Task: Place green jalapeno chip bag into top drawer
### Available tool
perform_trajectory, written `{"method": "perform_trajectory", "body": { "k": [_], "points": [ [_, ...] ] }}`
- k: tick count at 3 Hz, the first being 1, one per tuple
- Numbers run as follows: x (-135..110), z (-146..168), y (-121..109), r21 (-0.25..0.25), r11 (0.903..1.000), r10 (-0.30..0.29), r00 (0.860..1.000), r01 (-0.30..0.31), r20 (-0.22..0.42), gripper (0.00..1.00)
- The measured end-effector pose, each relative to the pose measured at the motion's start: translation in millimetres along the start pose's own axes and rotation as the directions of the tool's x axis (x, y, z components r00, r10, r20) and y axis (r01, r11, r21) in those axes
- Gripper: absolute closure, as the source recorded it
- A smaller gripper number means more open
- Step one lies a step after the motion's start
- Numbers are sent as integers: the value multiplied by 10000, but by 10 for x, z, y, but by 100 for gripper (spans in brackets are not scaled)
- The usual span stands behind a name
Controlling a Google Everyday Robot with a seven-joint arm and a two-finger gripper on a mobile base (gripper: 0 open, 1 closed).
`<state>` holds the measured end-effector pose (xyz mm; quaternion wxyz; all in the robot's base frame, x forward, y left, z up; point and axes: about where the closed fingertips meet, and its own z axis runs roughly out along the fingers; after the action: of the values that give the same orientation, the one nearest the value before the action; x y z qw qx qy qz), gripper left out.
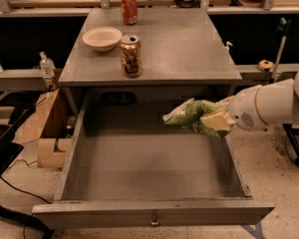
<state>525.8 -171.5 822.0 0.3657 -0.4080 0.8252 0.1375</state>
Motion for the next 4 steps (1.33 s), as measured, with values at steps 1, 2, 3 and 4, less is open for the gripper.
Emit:
{"method": "perform_trajectory", "body": {
  "k": [1, 2, 3, 4],
  "points": [
    [-13, 6, 13, -17, 10000, -30, 10000, 30, -4, 59],
    [-26, 12, 26, -34, 10000, -61, 10000, 61, -7, 35],
    [-37, 17, 38, -50, 9999, -90, 10000, 90, -10, 12],
    [-48, 22, 49, -64, 9999, -116, 9999, 116, -12, 0]
  ]
}}
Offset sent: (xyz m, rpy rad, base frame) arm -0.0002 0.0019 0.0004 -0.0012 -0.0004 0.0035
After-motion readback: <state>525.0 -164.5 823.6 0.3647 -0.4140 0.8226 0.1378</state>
